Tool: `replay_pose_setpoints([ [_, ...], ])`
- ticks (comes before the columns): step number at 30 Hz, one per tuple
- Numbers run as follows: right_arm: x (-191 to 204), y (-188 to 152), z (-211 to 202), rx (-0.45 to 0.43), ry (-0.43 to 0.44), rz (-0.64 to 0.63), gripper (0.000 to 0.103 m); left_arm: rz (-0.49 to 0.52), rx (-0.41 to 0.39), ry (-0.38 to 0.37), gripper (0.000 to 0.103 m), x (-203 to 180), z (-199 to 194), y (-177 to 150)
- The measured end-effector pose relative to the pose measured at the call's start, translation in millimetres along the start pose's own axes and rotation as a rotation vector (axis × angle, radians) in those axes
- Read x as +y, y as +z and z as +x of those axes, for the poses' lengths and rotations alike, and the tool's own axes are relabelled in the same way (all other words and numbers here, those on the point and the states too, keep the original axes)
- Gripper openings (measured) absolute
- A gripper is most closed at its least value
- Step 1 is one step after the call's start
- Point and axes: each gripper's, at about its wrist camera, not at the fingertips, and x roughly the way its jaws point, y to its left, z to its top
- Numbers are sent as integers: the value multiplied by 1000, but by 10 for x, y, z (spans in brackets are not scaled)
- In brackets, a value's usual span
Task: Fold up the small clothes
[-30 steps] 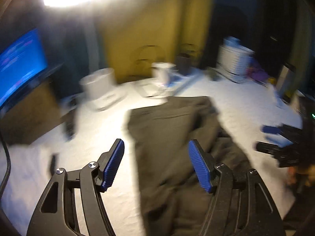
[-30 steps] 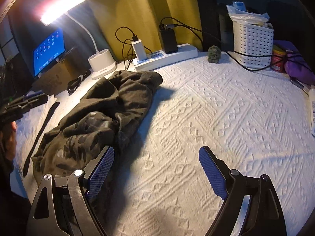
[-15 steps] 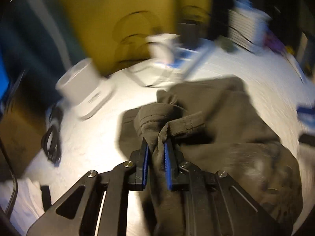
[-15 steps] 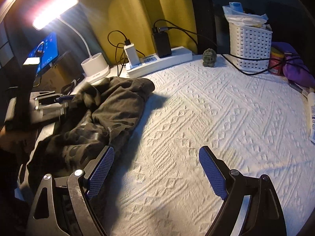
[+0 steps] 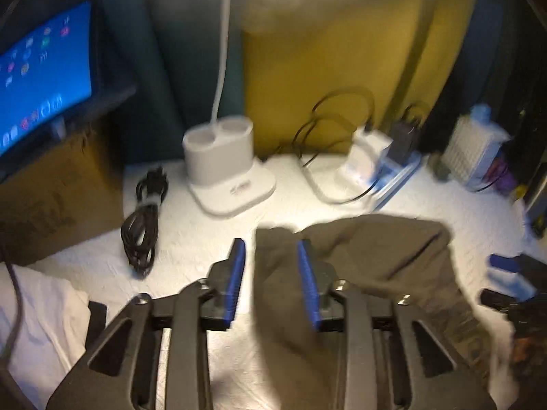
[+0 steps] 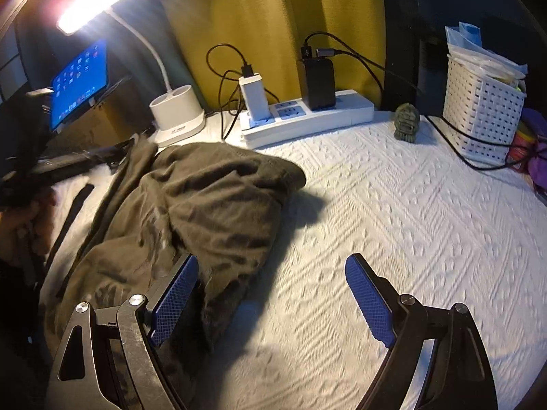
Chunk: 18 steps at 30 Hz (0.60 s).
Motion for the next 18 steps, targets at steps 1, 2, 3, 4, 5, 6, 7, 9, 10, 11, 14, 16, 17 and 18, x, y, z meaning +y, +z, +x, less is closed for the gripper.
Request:
replay_pose_setpoints([
  [1,-10,17,16,-1,1,3,89,28,5,-40,33,-77,-23,3],
  [2,-15,36,30,-3,-1,3,89,53,19,-80,33,-164,2,0],
  [3,-21,55,45,-6,-2,2,89,70,37,-116,33,-230,33,-19],
  [4,-29,72,58,-9,-3,3,88,87,73,-147,33,-294,120,-46],
  [5,-40,90,67,-14,-4,6,85,102,114,-156,33,-332,224,-50],
  [6,-56,102,75,-15,-5,12,74,113,150,-154,33,-366,337,-83],
  [7,-78,117,88,-14,-10,20,64,113,185,-154,33,-377,462,-114],
  [9,-117,131,96,-19,-13,32,62,111,261,-174,33,-371,676,-177],
  [10,-138,139,107,-19,-7,37,62,109,273,-180,33,-358,749,-206],
  [11,-148,143,118,-17,-4,40,62,112,256,-190,33,-352,760,-222],
  [14,-165,166,188,-10,10,46,62,125,241,-183,1,-367,726,-210],
  [16,-172,190,249,-3,27,53,62,131,214,-165,2,-365,636,-188],
  [17,-166,216,292,0,46,54,62,127,194,-154,2,-353,627,-166],
  [18,-164,240,330,3,61,55,62,121,173,-145,1,-309,554,-146],
])
